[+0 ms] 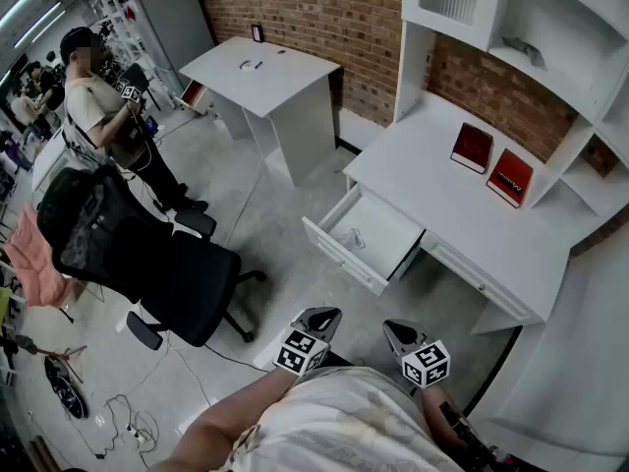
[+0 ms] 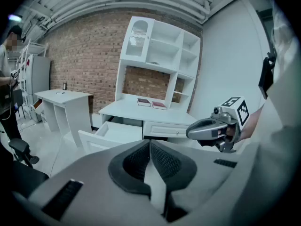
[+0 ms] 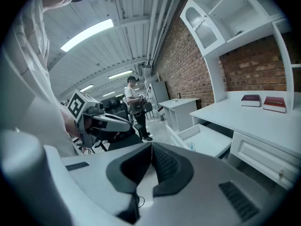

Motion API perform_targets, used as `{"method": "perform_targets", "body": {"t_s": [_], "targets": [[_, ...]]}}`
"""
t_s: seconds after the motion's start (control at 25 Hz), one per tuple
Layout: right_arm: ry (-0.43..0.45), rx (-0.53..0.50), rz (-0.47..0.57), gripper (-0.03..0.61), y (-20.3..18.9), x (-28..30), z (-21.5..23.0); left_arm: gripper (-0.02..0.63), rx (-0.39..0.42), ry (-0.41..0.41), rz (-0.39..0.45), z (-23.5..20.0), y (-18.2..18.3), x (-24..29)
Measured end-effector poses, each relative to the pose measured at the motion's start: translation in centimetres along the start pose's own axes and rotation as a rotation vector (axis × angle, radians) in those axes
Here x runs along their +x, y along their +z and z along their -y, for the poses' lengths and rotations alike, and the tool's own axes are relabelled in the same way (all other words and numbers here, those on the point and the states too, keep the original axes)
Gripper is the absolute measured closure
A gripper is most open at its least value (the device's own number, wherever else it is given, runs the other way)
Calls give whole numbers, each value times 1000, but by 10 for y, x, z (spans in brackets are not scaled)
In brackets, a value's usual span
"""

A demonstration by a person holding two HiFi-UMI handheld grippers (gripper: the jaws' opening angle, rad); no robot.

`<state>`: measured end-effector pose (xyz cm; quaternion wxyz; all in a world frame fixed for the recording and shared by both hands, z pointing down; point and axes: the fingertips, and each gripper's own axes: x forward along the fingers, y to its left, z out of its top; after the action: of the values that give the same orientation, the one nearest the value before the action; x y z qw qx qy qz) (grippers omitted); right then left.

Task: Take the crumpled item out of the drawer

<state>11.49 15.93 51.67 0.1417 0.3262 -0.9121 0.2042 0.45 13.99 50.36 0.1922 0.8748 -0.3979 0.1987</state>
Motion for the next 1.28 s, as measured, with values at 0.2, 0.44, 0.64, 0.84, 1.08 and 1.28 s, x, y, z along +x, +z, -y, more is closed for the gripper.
{"method": "perform_targets", "body": {"t_s": [0.2, 0.44, 0.64, 0.84, 1.08, 1.28], "targets": [[-13, -11, -1, 554, 3, 3, 1, 586, -63, -26, 37, 0, -1, -12], [-8, -11, -7, 554, 2, 7, -6, 586, -71, -8, 42, -5, -8, -21], [-24, 12, 6, 554, 0, 4, -9, 586, -62, -15, 35, -3, -10, -27], [-35, 36, 0, 552, -8, 6, -10, 586, -56, -36, 28, 2, -16, -29], [-33, 61, -12, 552, -15, 11, -14, 586, -65, -29, 17, 2, -23, -36], [-24, 63, -19, 552, -16, 18, -16, 586, -81, -3, 12, -5, -31, -43]]}}
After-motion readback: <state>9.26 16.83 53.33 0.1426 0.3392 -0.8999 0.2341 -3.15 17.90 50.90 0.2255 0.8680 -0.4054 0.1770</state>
